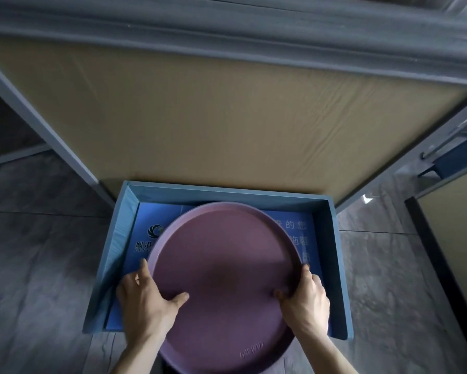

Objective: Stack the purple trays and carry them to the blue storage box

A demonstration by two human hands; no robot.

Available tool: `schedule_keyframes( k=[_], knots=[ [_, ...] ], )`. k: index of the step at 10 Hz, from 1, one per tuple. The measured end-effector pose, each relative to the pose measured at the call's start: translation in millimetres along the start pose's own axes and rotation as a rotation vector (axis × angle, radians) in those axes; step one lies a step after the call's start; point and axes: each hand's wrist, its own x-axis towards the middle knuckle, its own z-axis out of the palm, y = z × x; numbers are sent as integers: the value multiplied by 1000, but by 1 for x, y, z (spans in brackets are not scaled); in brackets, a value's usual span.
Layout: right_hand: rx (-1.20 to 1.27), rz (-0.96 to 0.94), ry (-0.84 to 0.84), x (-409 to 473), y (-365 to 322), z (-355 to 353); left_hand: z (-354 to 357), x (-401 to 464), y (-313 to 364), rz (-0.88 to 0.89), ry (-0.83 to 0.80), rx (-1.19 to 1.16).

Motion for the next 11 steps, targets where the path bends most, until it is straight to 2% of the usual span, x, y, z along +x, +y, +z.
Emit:
schedule_keyframes(
  k=[5,8,9,11],
  knots=[
    [-95,-23,7,17,5,2,1,-6,11,-9,-56,86],
    [-93,-24,-62,9,-3,-5,-9,-7,15,2,-107,154],
    [-148,-83,-80,-7,-5,-17,-25,-14,21,34,-135,179],
    [-139,-241,-120,-28,-14,-70,-80,-29,55,256,-12,240]
  ],
)
